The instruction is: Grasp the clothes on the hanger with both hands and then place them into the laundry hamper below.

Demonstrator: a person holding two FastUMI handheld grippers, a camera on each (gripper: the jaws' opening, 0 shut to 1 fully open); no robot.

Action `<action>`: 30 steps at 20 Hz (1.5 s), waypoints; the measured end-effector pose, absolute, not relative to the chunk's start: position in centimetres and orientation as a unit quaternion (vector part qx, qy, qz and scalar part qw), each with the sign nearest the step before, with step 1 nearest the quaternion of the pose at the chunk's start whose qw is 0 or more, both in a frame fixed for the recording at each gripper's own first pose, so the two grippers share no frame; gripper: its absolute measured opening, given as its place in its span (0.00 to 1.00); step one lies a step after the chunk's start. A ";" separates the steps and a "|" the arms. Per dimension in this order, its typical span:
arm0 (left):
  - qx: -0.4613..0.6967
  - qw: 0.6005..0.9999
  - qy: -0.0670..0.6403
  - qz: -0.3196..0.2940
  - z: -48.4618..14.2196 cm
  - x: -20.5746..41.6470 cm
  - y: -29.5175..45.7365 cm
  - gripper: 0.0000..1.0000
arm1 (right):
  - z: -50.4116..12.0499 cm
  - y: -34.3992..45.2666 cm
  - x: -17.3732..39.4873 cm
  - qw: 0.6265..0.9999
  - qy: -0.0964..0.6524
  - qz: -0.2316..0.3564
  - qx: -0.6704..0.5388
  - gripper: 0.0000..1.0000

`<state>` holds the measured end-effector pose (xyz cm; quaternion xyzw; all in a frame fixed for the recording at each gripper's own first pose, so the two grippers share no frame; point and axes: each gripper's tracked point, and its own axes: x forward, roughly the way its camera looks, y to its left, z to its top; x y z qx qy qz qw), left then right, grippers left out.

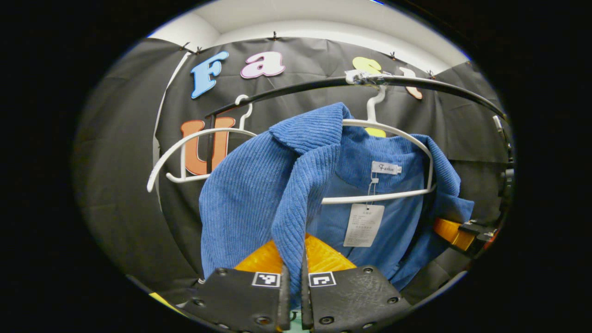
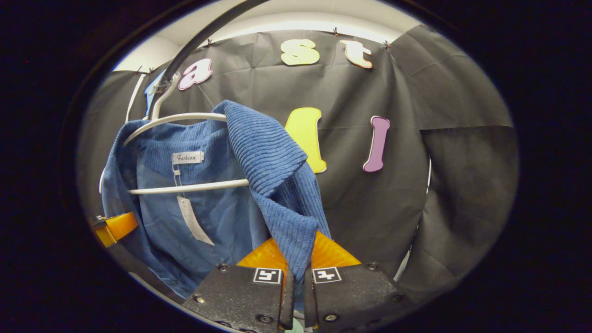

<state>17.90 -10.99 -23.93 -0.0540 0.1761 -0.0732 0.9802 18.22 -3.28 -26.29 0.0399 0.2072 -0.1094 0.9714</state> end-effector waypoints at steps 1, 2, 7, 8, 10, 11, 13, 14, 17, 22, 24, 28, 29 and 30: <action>-0.056 0.981 0.176 -0.064 -23.3 17.8 -10.5 0.15 | -26.0 -3.4 18.2 0.972 0.203 -0.112 0.036 0.09; -0.058 0.979 0.181 -0.066 -23.7 17.7 -10.4 0.09 | -25.9 -3.4 18.1 0.973 0.200 -0.112 0.033 0.09; -0.043 0.980 0.189 -0.042 -23.3 17.1 -8.6 0.03 | -26.0 -3.8 17.9 0.973 0.201 -0.117 -0.008 0.08; -0.045 0.980 0.189 -0.043 -23.0 17.1 -8.6 0.03 | -26.1 -3.6 17.8 0.973 0.202 -0.114 -0.003 0.08; -0.047 0.980 0.187 -0.044 -22.5 16.9 -8.2 0.03 | -26.3 -3.5 17.8 0.973 0.205 -0.108 0.012 0.08; -0.047 0.980 0.186 -0.044 -22.1 16.9 -8.0 0.03 | -26.6 -3.1 17.8 0.972 0.211 -0.095 0.024 0.08; -0.048 0.981 0.183 -0.043 -21.5 16.9 -7.4 0.03 | -27.2 -2.2 17.7 0.970 0.226 -0.074 0.051 0.07; -0.049 0.981 0.182 -0.042 -21.2 16.9 -7.1 0.03 | -27.5 -1.9 17.7 0.967 0.236 -0.066 0.068 0.07; -0.060 0.980 0.184 -0.046 -20.6 17.2 -6.5 0.03 | -27.9 -1.2 17.9 0.958 0.258 -0.044 0.120 0.07; -0.084 0.977 0.188 -0.053 -18.9 17.8 -4.9 0.03 | -27.6 -1.9 18.3 0.942 0.271 -0.027 0.196 0.06; -0.095 0.976 0.189 -0.057 -18.3 18.5 -4.1 0.00 | -26.9 -2.6 18.7 0.935 0.267 -0.021 0.235 0.06; -0.106 0.974 0.191 -0.064 -17.1 19.6 -2.7 0.03 | -25.8 -3.8 19.5 0.913 0.260 -0.010 0.315 0.06; -0.103 0.974 0.190 -0.065 -16.7 19.9 -2.3 0.03 | -25.4 -4.2 19.8 0.911 0.258 -0.008 0.323 0.06; -0.104 0.974 0.190 -0.068 -16.4 20.2 -1.9 0.03 | -25.0 -4.5 20.2 0.910 0.255 -0.007 0.327 0.06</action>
